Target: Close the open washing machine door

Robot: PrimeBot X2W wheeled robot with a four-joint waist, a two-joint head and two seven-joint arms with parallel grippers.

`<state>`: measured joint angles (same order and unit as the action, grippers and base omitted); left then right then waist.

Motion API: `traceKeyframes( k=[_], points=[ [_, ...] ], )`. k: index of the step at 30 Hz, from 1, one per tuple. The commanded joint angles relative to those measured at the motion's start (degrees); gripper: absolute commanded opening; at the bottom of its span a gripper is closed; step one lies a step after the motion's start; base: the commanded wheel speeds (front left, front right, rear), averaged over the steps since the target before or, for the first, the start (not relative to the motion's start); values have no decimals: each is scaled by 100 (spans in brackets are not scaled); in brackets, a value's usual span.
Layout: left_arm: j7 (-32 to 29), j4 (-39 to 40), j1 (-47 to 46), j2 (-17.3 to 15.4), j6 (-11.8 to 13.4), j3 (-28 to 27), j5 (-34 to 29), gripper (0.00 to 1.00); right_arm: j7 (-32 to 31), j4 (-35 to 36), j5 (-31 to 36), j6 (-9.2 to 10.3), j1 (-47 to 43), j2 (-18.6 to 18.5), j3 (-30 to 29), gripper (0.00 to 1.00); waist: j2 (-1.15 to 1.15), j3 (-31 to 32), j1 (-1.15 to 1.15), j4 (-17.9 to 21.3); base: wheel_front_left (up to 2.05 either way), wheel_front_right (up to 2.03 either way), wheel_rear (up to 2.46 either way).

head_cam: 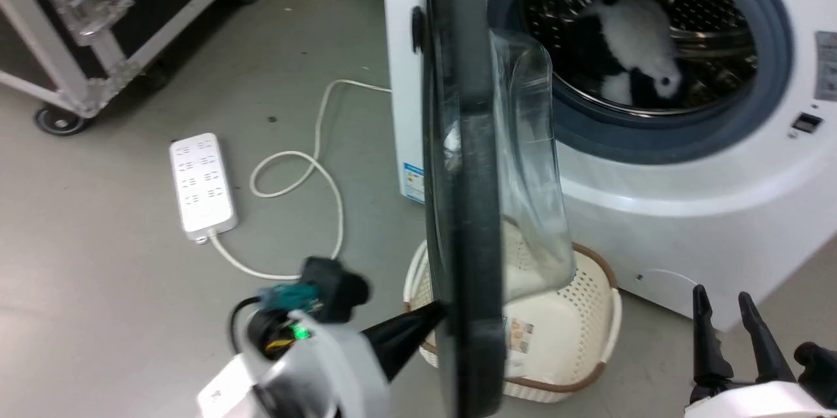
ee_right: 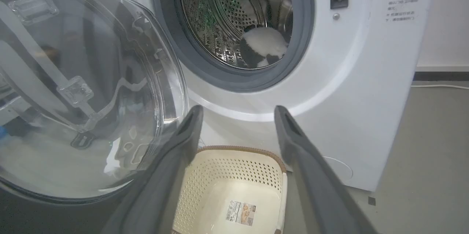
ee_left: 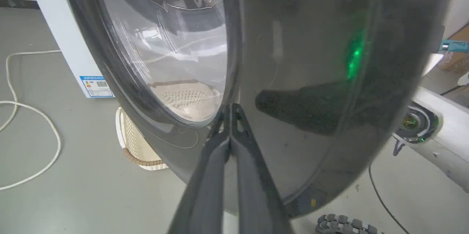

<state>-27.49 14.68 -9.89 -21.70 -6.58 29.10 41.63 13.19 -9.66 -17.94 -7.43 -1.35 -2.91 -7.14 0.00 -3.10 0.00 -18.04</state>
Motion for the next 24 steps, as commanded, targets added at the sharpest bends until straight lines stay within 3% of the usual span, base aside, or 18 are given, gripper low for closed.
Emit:
traceKeyframes(
  k=[1, 7, 14, 24],
  points=[
    [433, -435, -739, 143, -52, 650, 103, 0, 93, -74, -131, -5, 143, 3, 2, 100, 0, -126, 0, 399, 0, 0, 0],
    [1011, -1439, -1836, 510, -90, 1440, 178, 0, 172, -128, -233, -6, 270, 3, -34, 100, 0, -291, 0, 1020, 0, 0, 0],
    [1700, -2633, -2932, 1047, -91, 1955, 118, 0, 179, -177, -325, -6, 326, 3, -66, 100, 0, -394, 0, 1643, 0, 0, 0],
    [2483, -4352, -3945, 1644, -91, 2189, -21, 0, 180, -184, -390, -6, 364, 3, -26, 100, 0, -355, 0, 1962, 0, 0, 0]
  ],
)
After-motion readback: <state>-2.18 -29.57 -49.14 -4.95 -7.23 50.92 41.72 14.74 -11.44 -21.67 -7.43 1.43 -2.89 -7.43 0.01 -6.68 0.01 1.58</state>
